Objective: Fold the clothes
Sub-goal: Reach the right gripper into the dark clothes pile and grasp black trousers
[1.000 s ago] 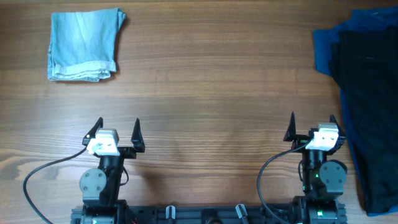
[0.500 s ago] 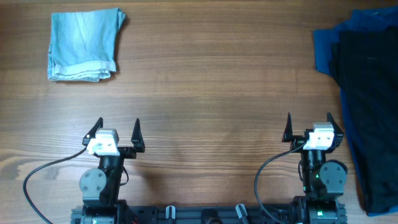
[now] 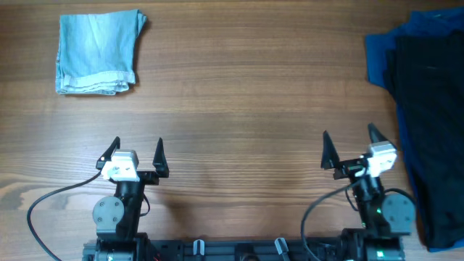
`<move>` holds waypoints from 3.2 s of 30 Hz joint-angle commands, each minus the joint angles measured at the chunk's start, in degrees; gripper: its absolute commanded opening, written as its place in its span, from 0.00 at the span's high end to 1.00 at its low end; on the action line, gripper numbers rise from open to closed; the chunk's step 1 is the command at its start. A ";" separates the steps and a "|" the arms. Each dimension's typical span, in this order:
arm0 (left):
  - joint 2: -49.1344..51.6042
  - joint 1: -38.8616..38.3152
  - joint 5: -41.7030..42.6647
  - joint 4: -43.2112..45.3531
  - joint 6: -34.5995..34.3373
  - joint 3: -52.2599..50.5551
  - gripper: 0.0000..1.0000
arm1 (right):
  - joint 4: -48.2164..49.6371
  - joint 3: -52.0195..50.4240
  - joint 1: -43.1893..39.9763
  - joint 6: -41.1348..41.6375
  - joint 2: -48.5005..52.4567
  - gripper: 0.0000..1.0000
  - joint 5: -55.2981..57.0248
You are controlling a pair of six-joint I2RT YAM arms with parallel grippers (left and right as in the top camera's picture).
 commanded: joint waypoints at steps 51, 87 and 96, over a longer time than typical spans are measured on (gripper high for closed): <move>-0.35 -0.24 1.05 -0.24 0.96 -0.26 0.00 | -9.16 89.50 -19.61 -12.13 125.61 0.39 10.40; -0.35 -0.24 1.05 -0.24 0.96 -0.26 0.00 | -13.22 87.97 -19.61 -11.17 126.53 0.47 14.97; -0.37 -0.24 1.05 -0.24 0.96 -0.26 0.00 | -12.02 88.17 -19.61 -10.88 125.74 0.69 17.27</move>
